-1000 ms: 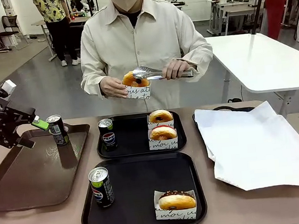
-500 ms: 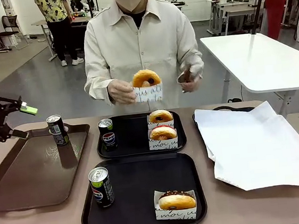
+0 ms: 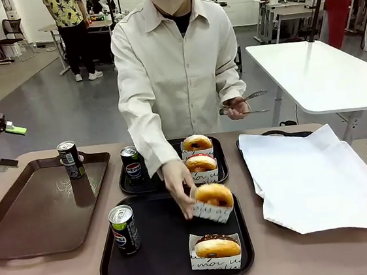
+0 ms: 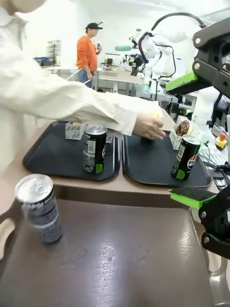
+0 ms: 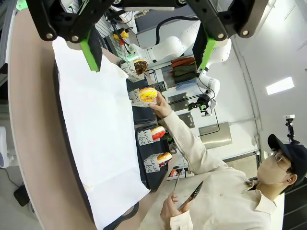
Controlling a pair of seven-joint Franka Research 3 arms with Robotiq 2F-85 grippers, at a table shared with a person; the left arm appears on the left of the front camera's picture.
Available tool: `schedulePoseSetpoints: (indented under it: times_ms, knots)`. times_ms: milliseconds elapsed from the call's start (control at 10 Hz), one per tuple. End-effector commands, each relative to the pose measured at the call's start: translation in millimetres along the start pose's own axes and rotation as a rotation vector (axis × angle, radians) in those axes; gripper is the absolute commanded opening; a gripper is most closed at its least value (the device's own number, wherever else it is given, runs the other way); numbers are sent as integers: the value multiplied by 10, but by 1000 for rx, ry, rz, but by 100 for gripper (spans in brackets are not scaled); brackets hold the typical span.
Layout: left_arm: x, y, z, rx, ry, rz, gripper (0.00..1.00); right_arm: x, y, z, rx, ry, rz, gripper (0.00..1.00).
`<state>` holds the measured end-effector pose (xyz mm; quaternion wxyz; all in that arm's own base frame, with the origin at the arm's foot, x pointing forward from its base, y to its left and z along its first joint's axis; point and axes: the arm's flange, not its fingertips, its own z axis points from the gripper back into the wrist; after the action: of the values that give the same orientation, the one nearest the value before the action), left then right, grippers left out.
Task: Set up donuts and drinks on trays.
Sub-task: Pick up one Pepsi coke from the Handle tray and place it on the Flat Tray without a Pepsi coke.
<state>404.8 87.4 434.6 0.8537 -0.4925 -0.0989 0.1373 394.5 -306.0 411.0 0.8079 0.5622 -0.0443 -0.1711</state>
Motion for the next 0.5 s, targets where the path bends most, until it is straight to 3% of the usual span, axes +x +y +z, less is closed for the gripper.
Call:
schedulePoseSetpoints:
  times_ms: [0, 200, 400]
  knots:
    - [62, 126, 149, -58, -3, 21, 100, 6, 17, -7, 17, -6, 10, 100]
    - [76, 261, 288, -93, 53, 29, 100, 6, 17, -7, 17, -6, 10, 100]
    - [101, 399, 378, -92, 215, 17, 100, 6, 17, -7, 17, -6, 10, 100]
